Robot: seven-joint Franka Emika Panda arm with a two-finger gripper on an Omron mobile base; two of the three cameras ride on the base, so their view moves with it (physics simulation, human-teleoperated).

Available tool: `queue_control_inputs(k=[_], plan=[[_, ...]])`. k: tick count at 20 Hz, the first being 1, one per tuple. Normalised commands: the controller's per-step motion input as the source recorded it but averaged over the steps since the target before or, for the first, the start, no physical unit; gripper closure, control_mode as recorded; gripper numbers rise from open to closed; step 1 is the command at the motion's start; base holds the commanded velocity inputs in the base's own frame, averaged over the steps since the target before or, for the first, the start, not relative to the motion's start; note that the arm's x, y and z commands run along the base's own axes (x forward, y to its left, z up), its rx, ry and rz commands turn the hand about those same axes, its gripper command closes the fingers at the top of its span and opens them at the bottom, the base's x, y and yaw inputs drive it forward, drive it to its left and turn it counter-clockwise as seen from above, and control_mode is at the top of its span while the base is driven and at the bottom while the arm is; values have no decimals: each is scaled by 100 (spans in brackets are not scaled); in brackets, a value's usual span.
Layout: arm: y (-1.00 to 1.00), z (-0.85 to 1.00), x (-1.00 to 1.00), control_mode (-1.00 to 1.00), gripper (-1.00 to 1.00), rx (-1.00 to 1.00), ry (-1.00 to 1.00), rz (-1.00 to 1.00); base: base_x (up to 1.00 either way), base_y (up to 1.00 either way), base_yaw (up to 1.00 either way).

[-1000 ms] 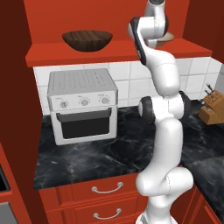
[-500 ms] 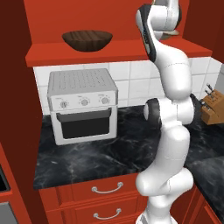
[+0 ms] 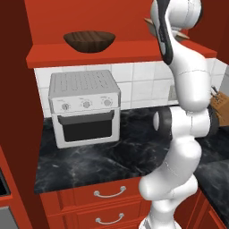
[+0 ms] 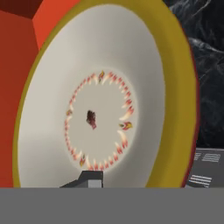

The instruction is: Move the bowls from the cabinet to the plates on the dining table.

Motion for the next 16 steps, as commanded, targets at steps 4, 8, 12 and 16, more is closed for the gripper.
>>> queue_control_inputs(k=[4, 8, 12, 16], plan=[[0, -12, -100, -100, 100, 0, -24, 0, 0, 0, 0], [0, -14, -100, -100, 100, 0, -25, 0, 0, 0, 0], [0, -23, -100, -100, 100, 0, -21, 0, 0, 0, 0], [1, -33, -100, -100, 100, 0, -15, 1, 0, 0, 0]])
